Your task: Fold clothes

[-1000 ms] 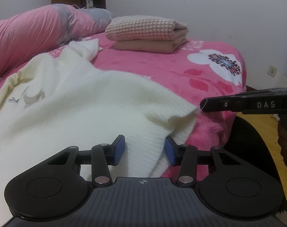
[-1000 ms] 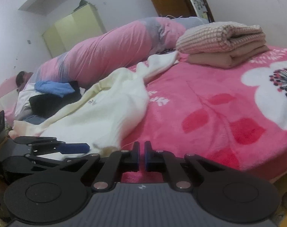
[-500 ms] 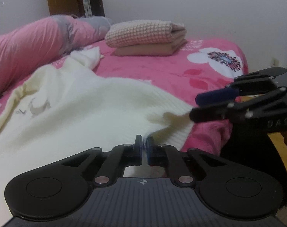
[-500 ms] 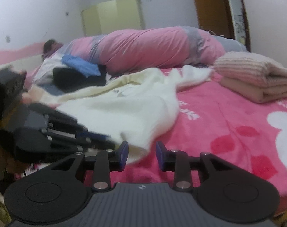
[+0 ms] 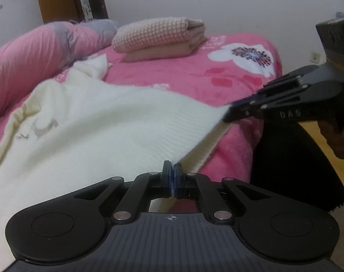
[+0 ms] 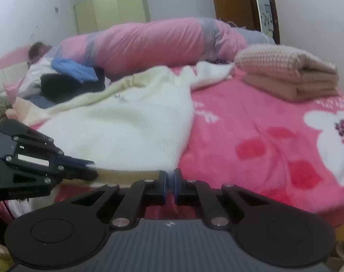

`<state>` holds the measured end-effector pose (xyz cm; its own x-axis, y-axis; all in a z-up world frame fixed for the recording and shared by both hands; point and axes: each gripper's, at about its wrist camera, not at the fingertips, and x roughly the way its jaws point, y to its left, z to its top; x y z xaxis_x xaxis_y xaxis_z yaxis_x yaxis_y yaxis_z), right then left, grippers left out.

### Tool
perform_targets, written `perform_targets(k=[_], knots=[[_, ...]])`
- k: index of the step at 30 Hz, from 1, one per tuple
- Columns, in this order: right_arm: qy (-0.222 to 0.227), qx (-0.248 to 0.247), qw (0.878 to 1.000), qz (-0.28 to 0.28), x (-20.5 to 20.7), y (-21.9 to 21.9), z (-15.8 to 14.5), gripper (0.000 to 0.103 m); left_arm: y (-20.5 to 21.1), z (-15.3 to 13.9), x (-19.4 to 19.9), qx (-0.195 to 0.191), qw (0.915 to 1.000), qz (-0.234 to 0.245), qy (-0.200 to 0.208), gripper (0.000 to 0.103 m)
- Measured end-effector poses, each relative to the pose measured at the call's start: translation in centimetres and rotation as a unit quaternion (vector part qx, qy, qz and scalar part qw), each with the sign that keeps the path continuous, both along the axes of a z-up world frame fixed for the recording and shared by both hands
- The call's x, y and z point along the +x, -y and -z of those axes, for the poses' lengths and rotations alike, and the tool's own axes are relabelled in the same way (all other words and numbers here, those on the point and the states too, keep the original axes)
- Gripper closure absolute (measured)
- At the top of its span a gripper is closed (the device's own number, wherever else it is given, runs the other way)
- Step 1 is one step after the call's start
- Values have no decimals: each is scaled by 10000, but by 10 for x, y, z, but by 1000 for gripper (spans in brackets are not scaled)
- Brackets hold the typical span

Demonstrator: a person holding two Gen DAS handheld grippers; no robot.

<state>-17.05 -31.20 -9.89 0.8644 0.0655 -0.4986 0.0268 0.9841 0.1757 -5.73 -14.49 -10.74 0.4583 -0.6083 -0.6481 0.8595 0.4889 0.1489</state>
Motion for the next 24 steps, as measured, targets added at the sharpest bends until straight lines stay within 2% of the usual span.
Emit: perform_targets(k=[3, 6, 8, 9, 10, 11, 13, 16, 19, 22, 24], knots=[[-85, -9, 9999, -110, 0, 1, -2, 98, -3, -3, 4, -43, 9998, -1, -218, 103], [-289, 61, 9987, -412, -1, 9, -4, 97, -7, -6, 7, -86, 9990, -3, -437, 98], [-421, 295, 9968, -607, -6, 21, -7, 94, -9, -8, 10, -114, 9982, -4, -582, 88], [-429, 420, 9964, -594, -8, 29, -11, 92, -10, -9, 11, -129, 9978, -4, -655, 78], [-436, 545, 9959, -579, -10, 37, -14, 85, -13, -12, 12, -186, 9970, -9, -747, 73], [-370, 736, 9950, -557, -10, 47, -18, 75, -18, -15, 14, -272, 9960, -16, -851, 72], [-142, 1202, 9919, -394, -6, 68, -25, 64, -27, -21, 18, -467, 9931, -44, -1070, 71], [77, 1969, 9799, -323, 23, 96, -32, 62, -38, -26, 33, -894, 9856, -277, -1411, 67], [-14, 2714, 9617, -379, 79, 116, -26, 48, -41, -21, 52, -945, 9825, -695, -1448, 64], [-685, 3243, 9432, -249, 141, 125, -4, 48, -45, -9, 68, -839, 9781, -1145, -1522, 64], [-1126, 3482, 9304, -205, 167, 123, 13, 50, -50, -2, 75, -825, 9742, -1309, -1643, 63]])
